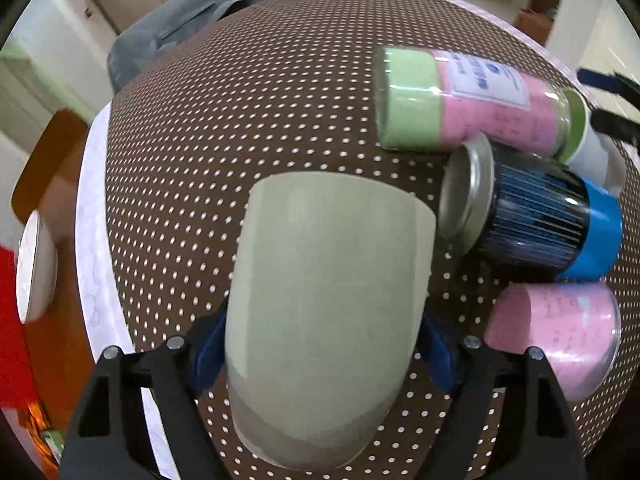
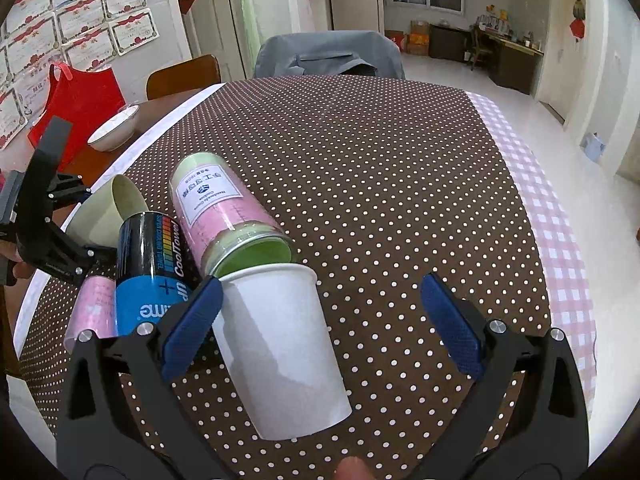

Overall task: Flip cup upside down
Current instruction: 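Lift the cream cup with the left gripper and carry it aside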

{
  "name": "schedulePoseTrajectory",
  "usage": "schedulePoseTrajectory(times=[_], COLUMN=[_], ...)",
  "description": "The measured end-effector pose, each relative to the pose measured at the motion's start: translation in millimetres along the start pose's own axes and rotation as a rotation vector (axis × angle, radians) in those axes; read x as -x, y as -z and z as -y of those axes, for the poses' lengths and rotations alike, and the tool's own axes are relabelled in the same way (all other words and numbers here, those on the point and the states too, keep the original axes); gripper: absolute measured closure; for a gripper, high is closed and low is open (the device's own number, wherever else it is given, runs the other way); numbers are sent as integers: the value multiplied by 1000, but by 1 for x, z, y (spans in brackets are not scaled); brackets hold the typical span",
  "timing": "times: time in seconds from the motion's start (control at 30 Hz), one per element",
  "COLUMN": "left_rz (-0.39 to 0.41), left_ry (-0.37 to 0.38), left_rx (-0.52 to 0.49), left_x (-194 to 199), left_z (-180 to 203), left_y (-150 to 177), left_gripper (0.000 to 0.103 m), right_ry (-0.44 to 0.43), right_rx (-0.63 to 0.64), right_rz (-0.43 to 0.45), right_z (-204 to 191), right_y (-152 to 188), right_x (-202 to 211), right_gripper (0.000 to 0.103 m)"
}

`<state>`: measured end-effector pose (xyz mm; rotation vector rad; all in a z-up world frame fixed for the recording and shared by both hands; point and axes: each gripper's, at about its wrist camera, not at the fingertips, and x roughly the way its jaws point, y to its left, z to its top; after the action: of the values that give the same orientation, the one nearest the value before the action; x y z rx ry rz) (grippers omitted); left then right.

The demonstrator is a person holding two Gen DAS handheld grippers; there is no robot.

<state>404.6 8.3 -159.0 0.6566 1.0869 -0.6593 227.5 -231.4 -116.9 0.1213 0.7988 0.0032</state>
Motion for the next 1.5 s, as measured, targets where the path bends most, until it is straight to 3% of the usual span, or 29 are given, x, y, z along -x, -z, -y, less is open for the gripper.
schedulePoseTrajectory(times=[0.27, 0.43, 0.8, 1.17, 1.5], left_rz=[8, 46, 141, 298, 261], left_ry=[-46, -82, -128, -71, 36], left_rx=[160, 230, 246, 314, 276], left_x=[16, 51, 123, 162, 125], left_z=[-11, 0, 56, 148, 218], left_y=[21, 46, 71, 94, 83], left_gripper=[24, 24, 24, 24, 24], right_ry=[-27, -48, -79, -91, -84], right_rx=[-2, 2, -3, -27, -67], right_rz=[29, 62, 156, 217, 244], right_z=[-1, -4, 4, 9, 25], right_y=[10, 17, 49, 95, 115], right_x=[17, 35, 92, 132, 151], right_gripper=[6, 6, 6, 6, 6])
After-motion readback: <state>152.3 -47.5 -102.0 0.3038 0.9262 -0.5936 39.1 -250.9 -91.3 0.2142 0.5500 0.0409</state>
